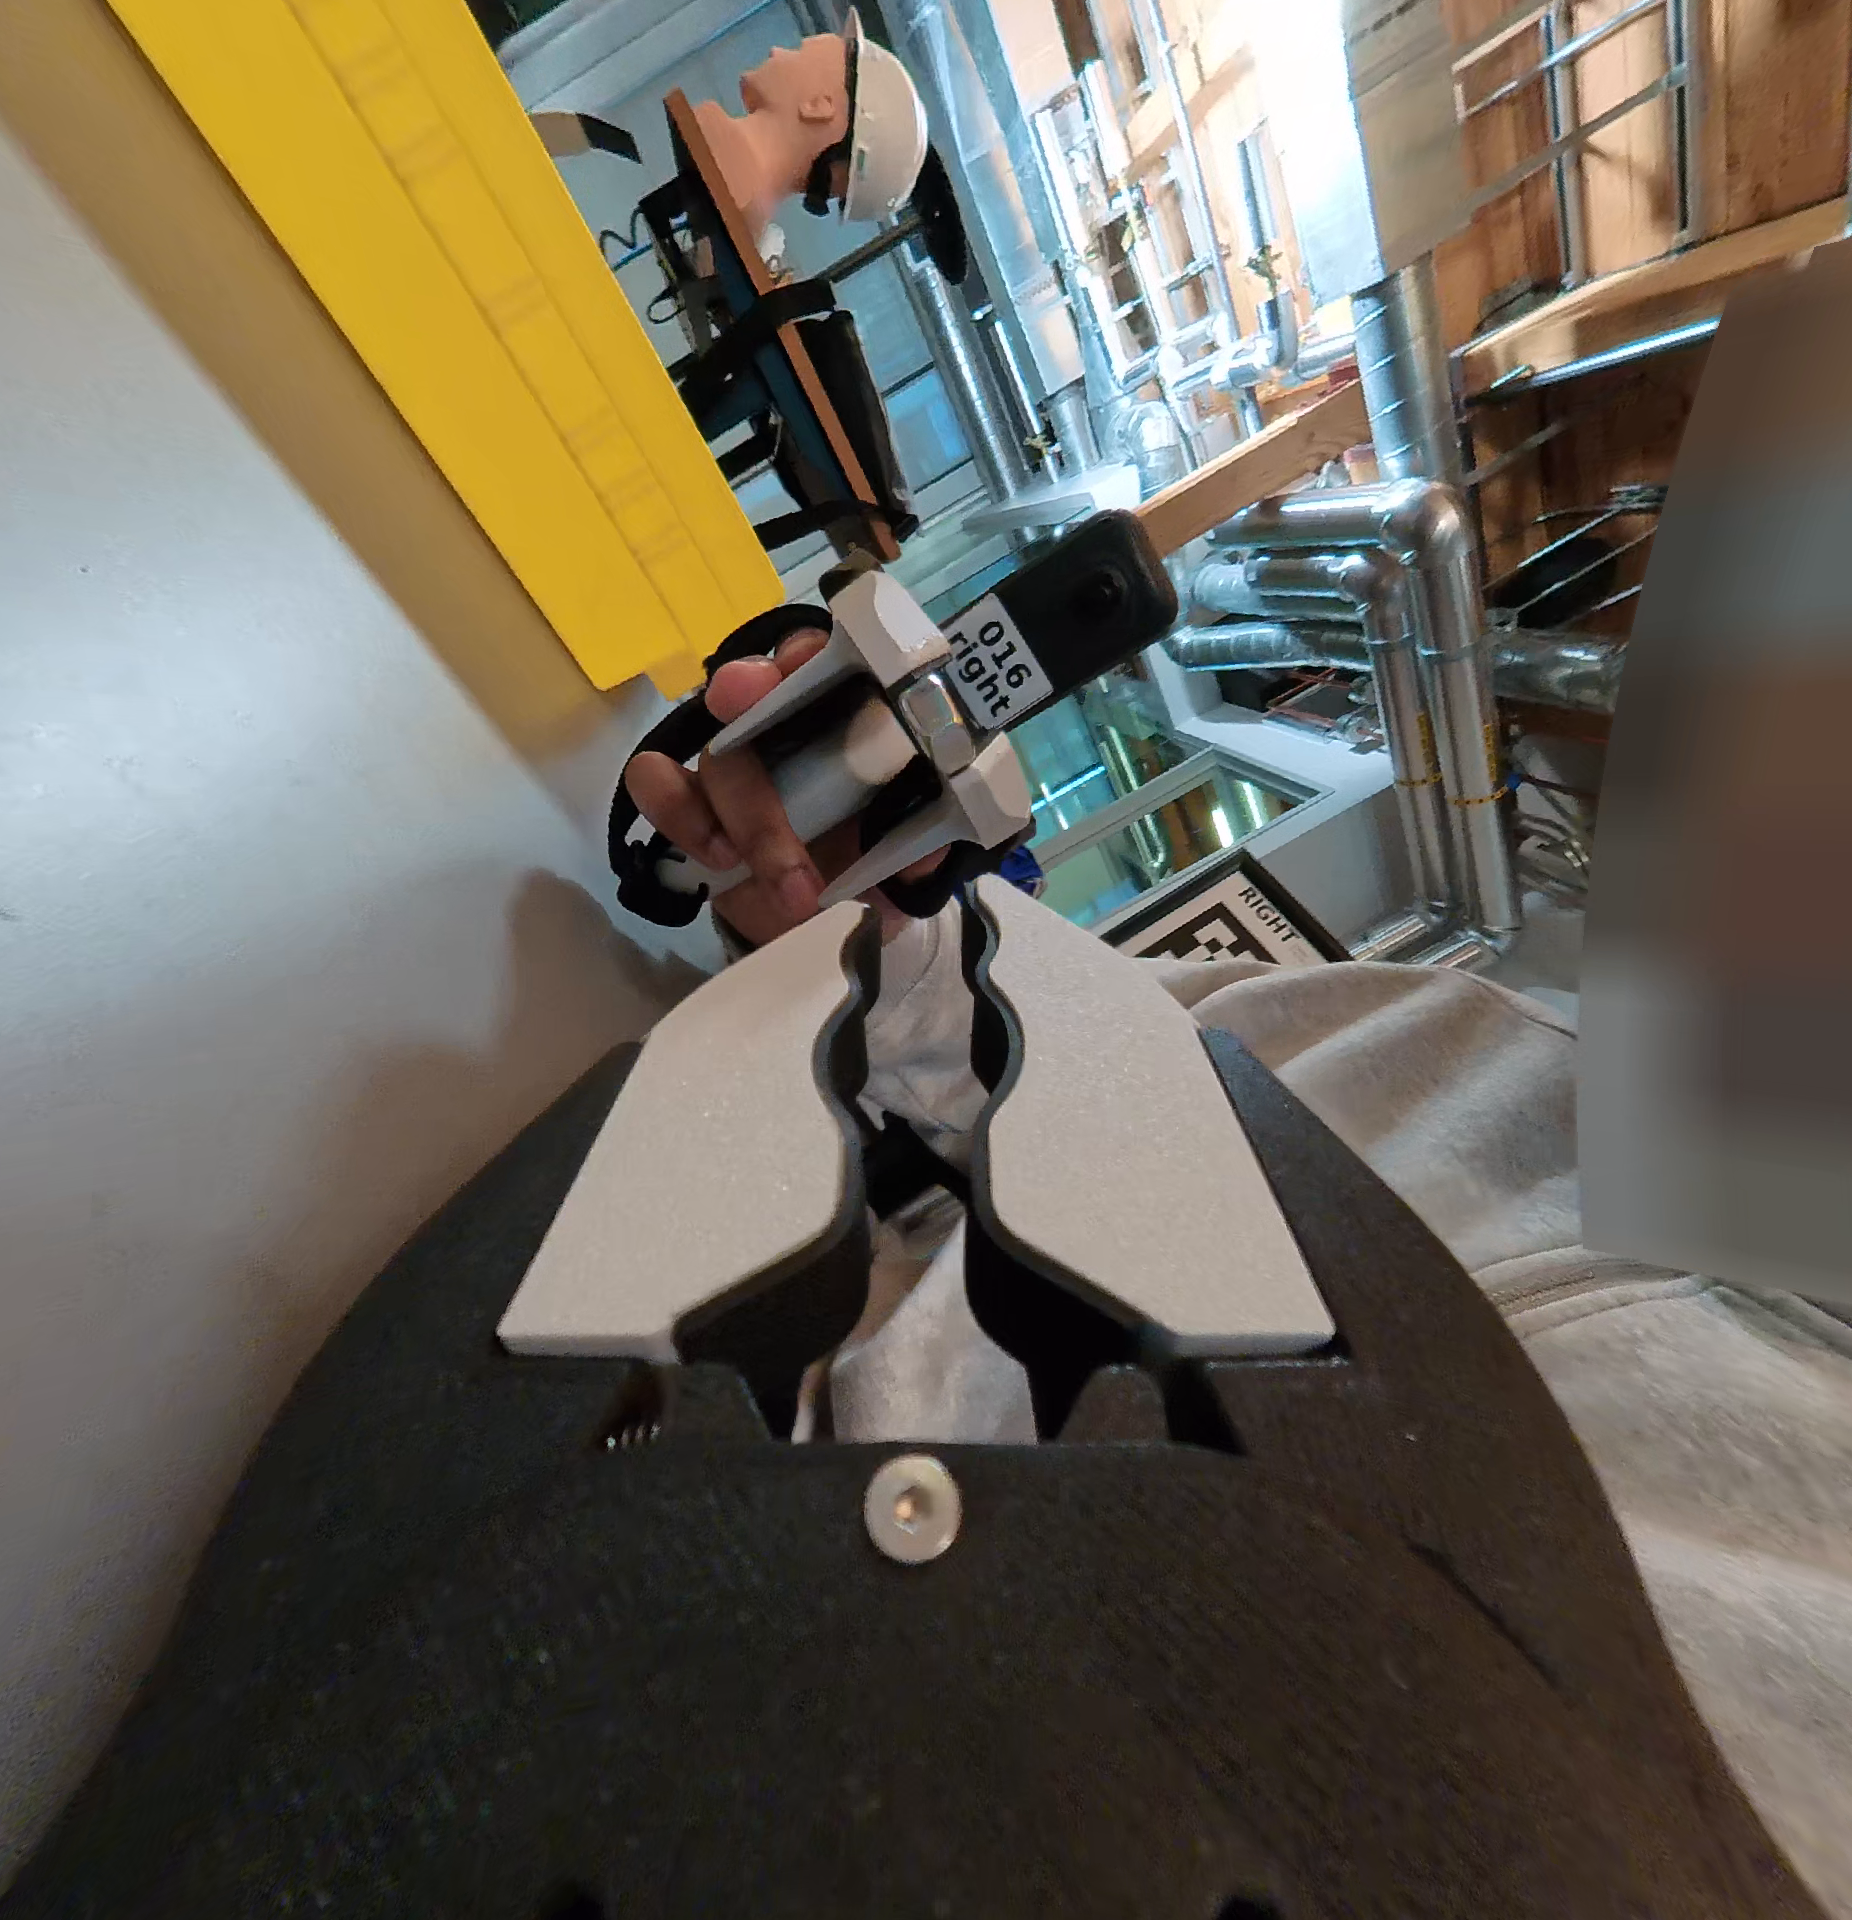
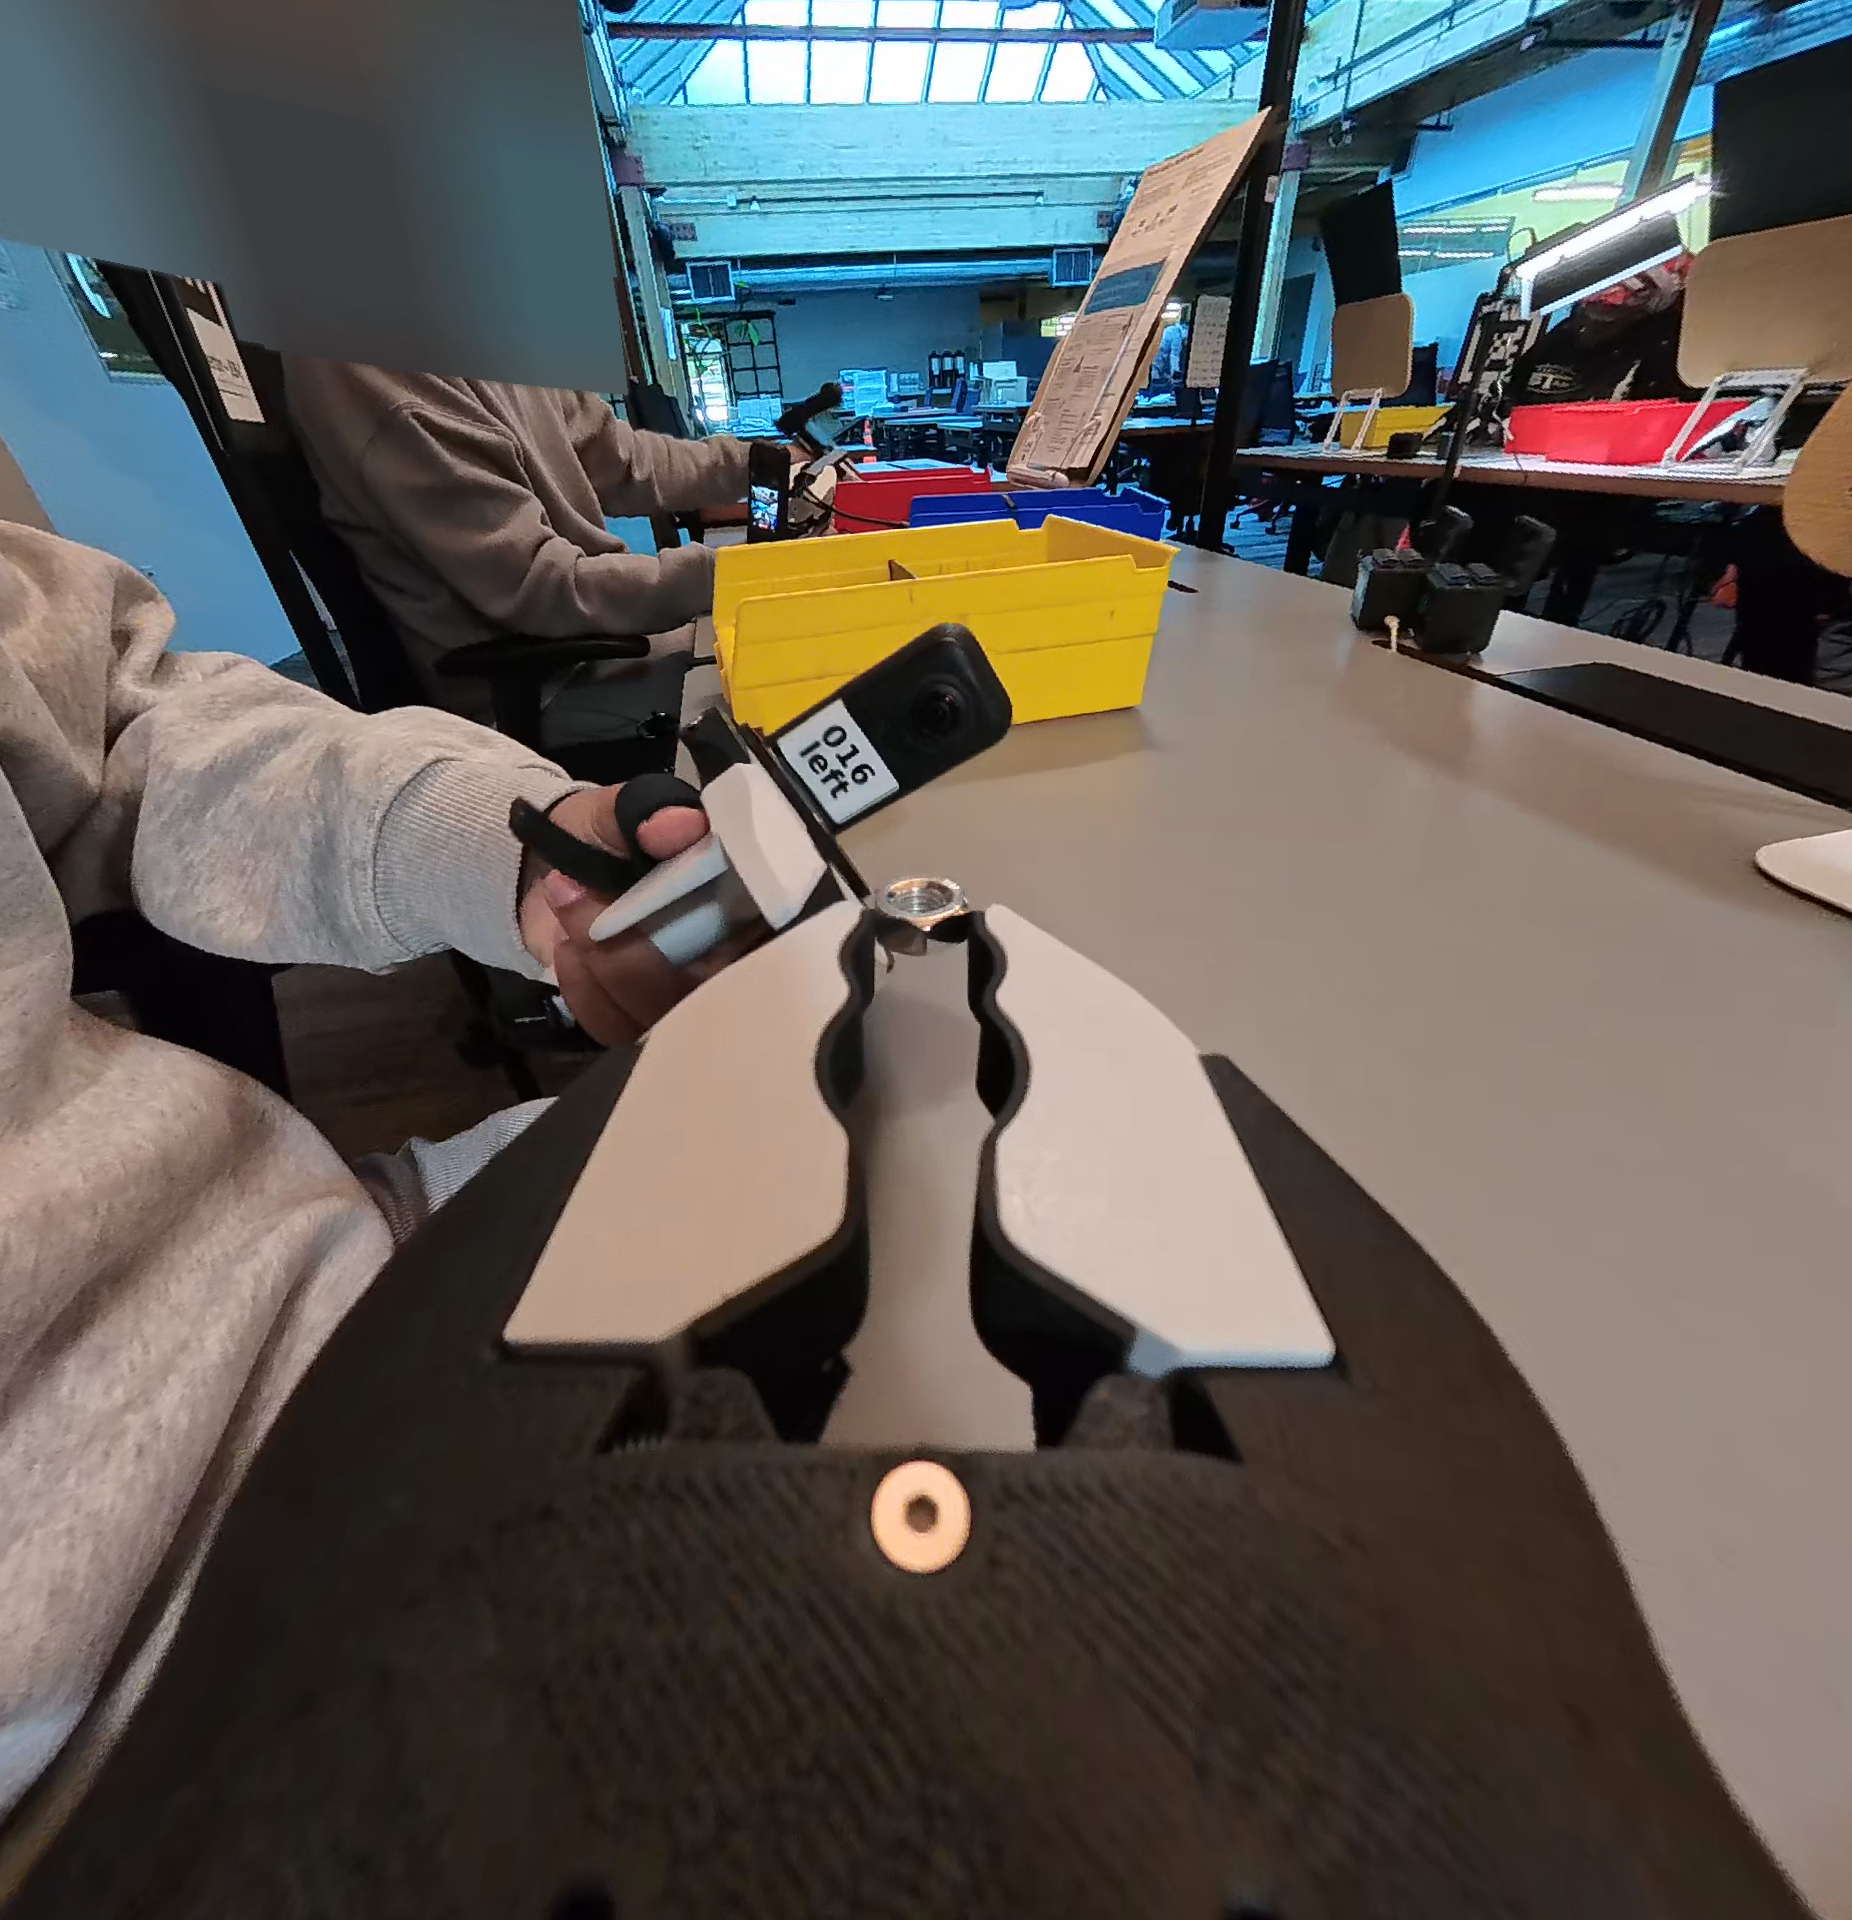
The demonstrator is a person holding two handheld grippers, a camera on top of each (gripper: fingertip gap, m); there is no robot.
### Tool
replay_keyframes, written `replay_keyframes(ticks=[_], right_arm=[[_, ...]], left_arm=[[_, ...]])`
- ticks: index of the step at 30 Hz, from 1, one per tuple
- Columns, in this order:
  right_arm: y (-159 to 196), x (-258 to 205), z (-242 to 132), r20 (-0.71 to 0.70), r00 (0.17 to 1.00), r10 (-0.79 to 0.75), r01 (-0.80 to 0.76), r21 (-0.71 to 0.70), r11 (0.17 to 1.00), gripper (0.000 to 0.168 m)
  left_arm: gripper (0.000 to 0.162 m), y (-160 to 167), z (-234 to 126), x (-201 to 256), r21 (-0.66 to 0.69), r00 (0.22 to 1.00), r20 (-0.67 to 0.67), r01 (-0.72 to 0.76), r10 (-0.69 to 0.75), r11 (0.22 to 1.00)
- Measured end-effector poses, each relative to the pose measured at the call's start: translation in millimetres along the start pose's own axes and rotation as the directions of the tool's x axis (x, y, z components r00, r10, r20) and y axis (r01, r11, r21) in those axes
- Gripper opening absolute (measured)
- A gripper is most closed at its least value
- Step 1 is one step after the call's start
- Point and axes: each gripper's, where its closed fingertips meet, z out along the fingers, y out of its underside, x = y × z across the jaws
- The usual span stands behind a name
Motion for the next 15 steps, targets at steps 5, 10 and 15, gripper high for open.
replay_keyframes(ticks=[5,10,15], right_arm=[[0.3,4.3,-2.2,-0.011,1.0,0.018,-0.018,0.007,1.0,0.017],[1.9,6.9,-4.1,-0.023,0.999,0.024,-0.024,0.005,1.0,0.017],[5.5,8.3,-5.0,-0.036,0.999,0.037,-0.037,-0.001,0.999,0.017]], left_arm=[[0.017,-9.3,-4.7,-1.0,0.002,0.989,0.092,-0.116,0.115,0.993],[0.022,-51.1,-35.3,16.9,0.034,0.912,0.267,-0.333,0.313,0.942],[0.019,-143.1,-130.6,55.4,0.049,0.663,0.596,-0.593,0.453,0.804]])
